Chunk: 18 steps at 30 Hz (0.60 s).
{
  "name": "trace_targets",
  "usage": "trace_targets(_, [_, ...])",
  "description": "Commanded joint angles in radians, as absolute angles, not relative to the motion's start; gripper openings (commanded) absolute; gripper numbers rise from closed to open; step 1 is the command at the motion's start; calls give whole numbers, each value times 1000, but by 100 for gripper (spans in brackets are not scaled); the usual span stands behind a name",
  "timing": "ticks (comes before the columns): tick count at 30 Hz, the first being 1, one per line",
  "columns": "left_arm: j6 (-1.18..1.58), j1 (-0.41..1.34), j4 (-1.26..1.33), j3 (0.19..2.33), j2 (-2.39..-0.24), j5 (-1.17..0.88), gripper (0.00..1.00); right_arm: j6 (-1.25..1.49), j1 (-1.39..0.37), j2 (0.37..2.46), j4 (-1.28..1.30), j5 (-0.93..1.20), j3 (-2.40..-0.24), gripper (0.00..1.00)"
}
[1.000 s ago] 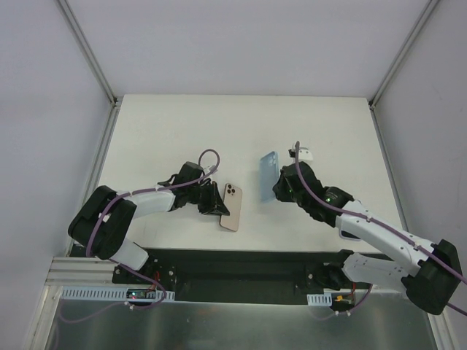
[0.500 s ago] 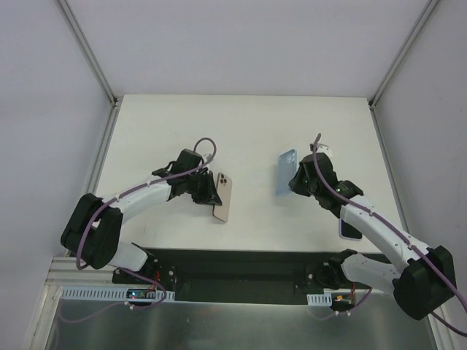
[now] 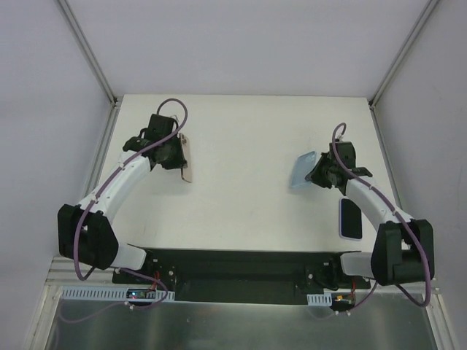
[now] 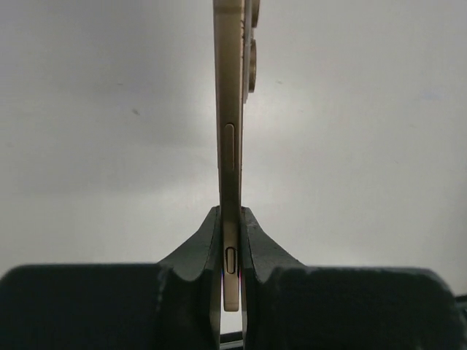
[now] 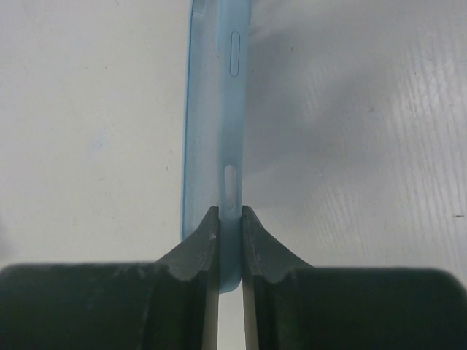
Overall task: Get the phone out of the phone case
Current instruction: Place the phone case at the center of the board.
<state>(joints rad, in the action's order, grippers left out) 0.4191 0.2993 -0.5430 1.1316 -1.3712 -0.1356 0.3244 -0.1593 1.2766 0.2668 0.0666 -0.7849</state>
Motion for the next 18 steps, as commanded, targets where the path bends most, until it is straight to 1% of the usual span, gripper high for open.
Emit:
trace_targets(1, [327, 273, -679, 1268, -1443, 115, 0, 304, -104, 1354, 187, 135, -871, 1])
trace_targets(2, [316, 261, -692, 1282, -1457, 179, 0, 305, -86, 1367, 180, 140, -885, 1])
trace_targets(4, [305, 252, -703, 1311, -1498, 239, 0, 307, -68, 1402, 155, 141, -890, 4])
trace_targets(5, [295, 244, -706, 1324, -1511, 273, 0, 307, -57, 1414, 152, 140, -896, 9])
trace_targets(7, [288, 223, -710, 1359, -1560, 307, 0, 307, -46, 1459, 137, 133, -916, 16])
trace_targets(8, [285, 215, -713, 1374, -1575, 317, 0, 302, -46, 1477, 135, 132, -925, 26])
trace_targets(9, [281, 204, -715, 1400, -1592, 345, 0, 299, -46, 1494, 137, 132, -949, 32])
trace_targets(10, [275, 201, -715, 1416, -1626, 357, 0, 296, -43, 1529, 137, 130, -959, 43])
trace_targets(11, [261, 196, -715, 1430, -1644, 377, 0, 293, -41, 1546, 137, 130, -974, 69])
trace_targets(13, [249, 186, -725, 1472, -1695, 422, 0, 290, -40, 1587, 156, 117, -1011, 92])
trace_targets(16, [212, 175, -735, 1512, -1744, 466, 0, 284, -41, 1591, 193, 82, -1037, 100])
trace_targets(18, [201, 172, -736, 1523, -1762, 488, 0, 275, -38, 1572, 213, 58, -1039, 100])
